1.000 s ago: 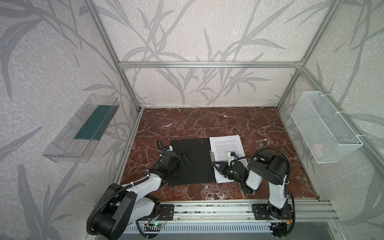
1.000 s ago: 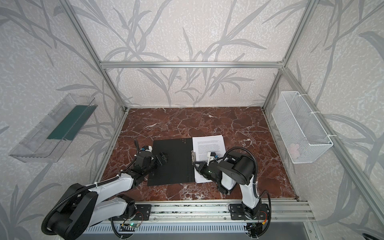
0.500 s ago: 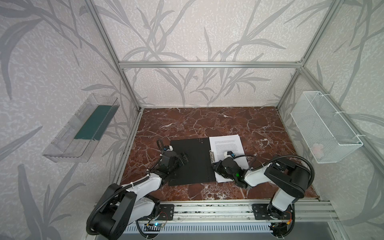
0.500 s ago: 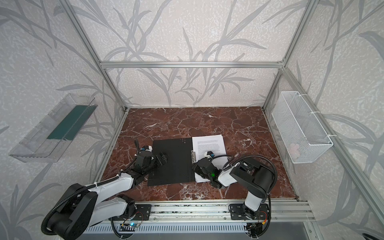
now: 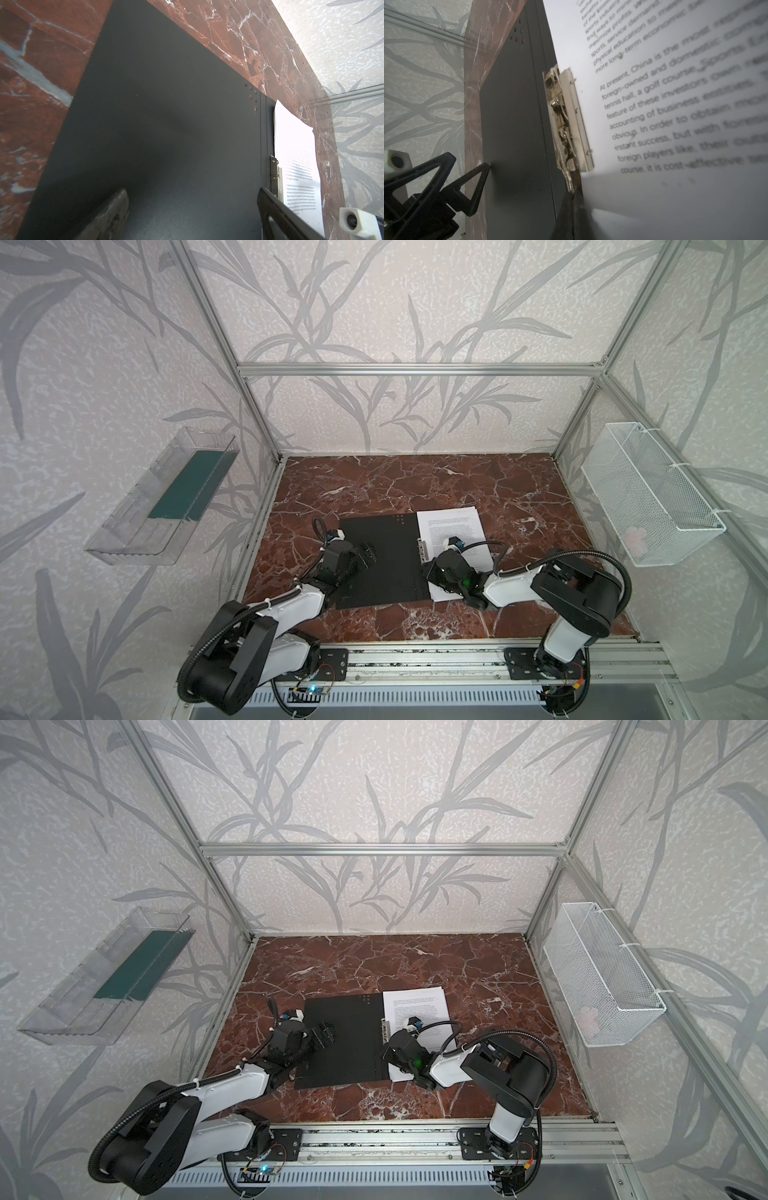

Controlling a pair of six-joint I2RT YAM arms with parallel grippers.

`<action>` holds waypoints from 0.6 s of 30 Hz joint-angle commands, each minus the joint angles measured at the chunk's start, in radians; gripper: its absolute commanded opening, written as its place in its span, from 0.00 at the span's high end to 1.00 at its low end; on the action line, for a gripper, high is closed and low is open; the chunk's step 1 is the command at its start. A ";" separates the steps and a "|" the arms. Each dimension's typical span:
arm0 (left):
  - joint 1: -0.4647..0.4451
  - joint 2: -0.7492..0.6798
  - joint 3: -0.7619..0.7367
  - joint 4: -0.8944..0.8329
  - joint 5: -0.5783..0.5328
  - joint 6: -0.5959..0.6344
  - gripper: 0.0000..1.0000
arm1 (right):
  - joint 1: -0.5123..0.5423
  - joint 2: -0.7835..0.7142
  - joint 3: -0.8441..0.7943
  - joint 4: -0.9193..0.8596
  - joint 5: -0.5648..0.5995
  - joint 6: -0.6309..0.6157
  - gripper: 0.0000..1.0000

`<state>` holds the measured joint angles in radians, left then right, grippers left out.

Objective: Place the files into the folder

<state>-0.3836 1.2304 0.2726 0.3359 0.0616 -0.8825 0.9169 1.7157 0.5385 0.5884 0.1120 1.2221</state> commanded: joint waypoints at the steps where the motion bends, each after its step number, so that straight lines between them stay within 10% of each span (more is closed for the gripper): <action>1: -0.003 0.034 -0.046 -0.177 0.013 -0.017 0.01 | 0.007 0.020 -0.011 -0.153 -0.058 -0.074 0.99; 18: -0.003 0.010 -0.040 -0.198 0.010 -0.015 0.01 | 0.000 -0.077 0.021 -0.147 -0.112 -0.169 0.68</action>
<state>-0.3836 1.2182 0.2726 0.3317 0.0605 -0.8825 0.9173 1.6653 0.5606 0.5083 0.0158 1.0809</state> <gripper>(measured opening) 0.988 0.315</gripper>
